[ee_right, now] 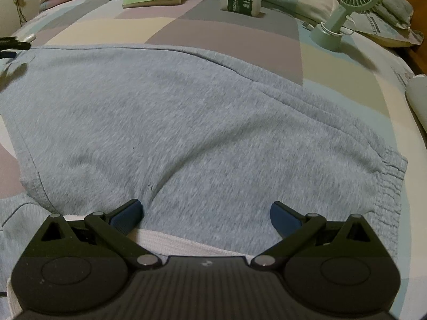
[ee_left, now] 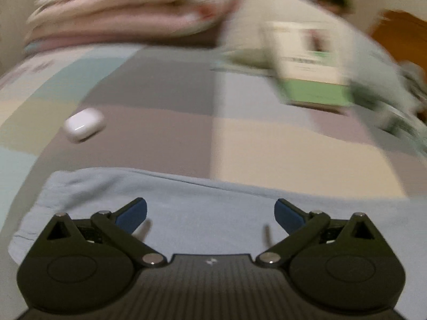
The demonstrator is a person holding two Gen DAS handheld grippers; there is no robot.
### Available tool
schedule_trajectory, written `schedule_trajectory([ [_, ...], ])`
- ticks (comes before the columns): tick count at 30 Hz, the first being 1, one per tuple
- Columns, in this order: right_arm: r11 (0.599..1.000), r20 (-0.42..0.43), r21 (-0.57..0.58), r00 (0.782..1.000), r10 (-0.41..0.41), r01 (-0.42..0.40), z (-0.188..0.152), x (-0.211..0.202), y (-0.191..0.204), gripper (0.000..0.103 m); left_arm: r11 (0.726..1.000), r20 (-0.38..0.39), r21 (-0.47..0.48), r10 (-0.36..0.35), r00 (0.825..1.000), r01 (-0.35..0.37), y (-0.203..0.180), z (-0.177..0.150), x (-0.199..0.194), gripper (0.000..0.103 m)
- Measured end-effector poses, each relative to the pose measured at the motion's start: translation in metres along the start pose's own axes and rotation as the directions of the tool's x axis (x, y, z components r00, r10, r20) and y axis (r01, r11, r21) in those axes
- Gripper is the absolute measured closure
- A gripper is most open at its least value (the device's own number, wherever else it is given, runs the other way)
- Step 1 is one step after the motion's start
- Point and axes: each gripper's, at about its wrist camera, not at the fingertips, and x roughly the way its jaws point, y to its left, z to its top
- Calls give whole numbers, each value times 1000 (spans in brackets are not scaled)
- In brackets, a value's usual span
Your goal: Fold clothes
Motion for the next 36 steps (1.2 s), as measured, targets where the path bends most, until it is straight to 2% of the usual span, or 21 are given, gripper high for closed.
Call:
schedule_trajectory([
  [2,1000,-8,29,1000,0,0,5,-5,-1,0,992,7,105,-65,998,64,-26,-14,-16,2],
  [4,998,9,59,1000,-5,5,10,-15,-1,0,968,7,230,-102,995,98,-52,-31,-26,2],
  [5,997,23,73,1000,-10,8,12,-21,0,0,953,0,285,-107,994,103,-63,-39,-28,2],
  [8,996,69,92,997,-17,11,16,-45,6,0,931,-86,352,-67,994,93,-80,-60,-20,2],
  [9,996,81,93,997,-16,8,16,-53,9,0,927,-107,365,-52,993,88,-83,-67,-18,1],
  [12,997,108,76,994,-10,1,7,-79,19,0,943,-103,325,-37,994,68,-79,-77,-28,1],
  [16,998,135,68,991,6,-16,-17,-109,32,0,945,-95,322,-20,995,50,-82,-82,-58,1],
  [21,993,176,97,983,45,-62,-55,-141,47,0,916,-49,393,-68,996,82,-111,-99,-117,1],
  [27,980,220,143,970,102,-135,-103,-165,69,0,874,-32,462,-154,988,151,-160,-134,-184,1],
  [31,962,244,203,961,130,-182,-135,-169,83,0,857,-2,482,-205,979,180,-190,-163,-225,1],
  [34,948,248,239,958,148,-208,-157,-169,95,0,855,-2,477,-231,973,204,-208,-185,-247,1],
  [36,949,255,244,957,137,-201,-168,-170,104,0,849,3,492,-222,975,192,-220,-200,-259,1],
])
